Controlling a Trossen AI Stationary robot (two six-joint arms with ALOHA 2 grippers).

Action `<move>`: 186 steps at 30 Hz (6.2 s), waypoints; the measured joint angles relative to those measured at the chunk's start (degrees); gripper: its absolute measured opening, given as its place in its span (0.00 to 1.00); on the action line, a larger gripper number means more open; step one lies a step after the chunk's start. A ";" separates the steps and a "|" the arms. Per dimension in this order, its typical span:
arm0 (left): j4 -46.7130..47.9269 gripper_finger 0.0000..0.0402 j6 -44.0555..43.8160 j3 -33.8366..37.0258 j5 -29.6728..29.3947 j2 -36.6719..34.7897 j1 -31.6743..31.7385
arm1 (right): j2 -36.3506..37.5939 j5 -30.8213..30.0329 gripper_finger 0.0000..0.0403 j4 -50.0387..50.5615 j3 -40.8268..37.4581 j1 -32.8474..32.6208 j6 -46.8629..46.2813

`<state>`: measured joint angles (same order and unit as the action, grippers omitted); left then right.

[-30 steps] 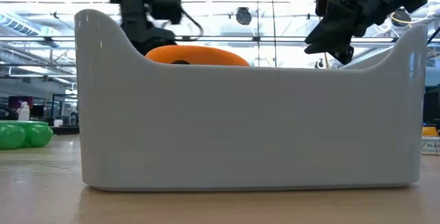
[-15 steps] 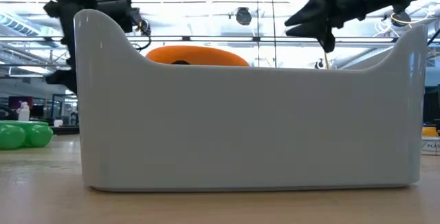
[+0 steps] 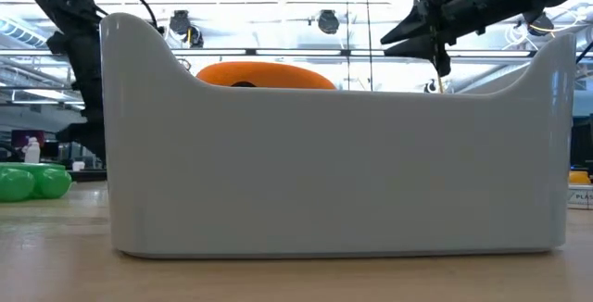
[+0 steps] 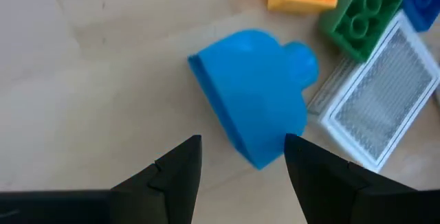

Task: Pick & Place Toys
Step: Put the blue game piece into the orange bin

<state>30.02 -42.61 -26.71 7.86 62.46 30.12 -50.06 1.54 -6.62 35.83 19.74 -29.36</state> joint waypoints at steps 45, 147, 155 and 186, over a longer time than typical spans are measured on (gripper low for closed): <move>-15.17 0.12 0.92 0.04 10.61 10.11 5.91 | -5.86 0.24 0.26 -3.41 0.00 0.57 1.77; -54.18 0.03 4.83 -31.57 20.47 19.18 -6.08 | -42.10 23.54 0.41 -47.14 20.13 1.14 -18.79; -53.78 0.07 4.88 -31.57 20.63 19.18 -6.22 | -42.08 22.39 0.35 -47.77 20.11 1.10 -17.80; -54.59 0.56 6.86 -31.59 26.74 19.09 -3.46 | -41.32 21.93 0.36 -48.33 20.04 2.17 -16.44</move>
<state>-24.58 -35.74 -58.30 34.60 81.56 26.65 -91.38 23.47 -54.95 55.88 21.91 -45.80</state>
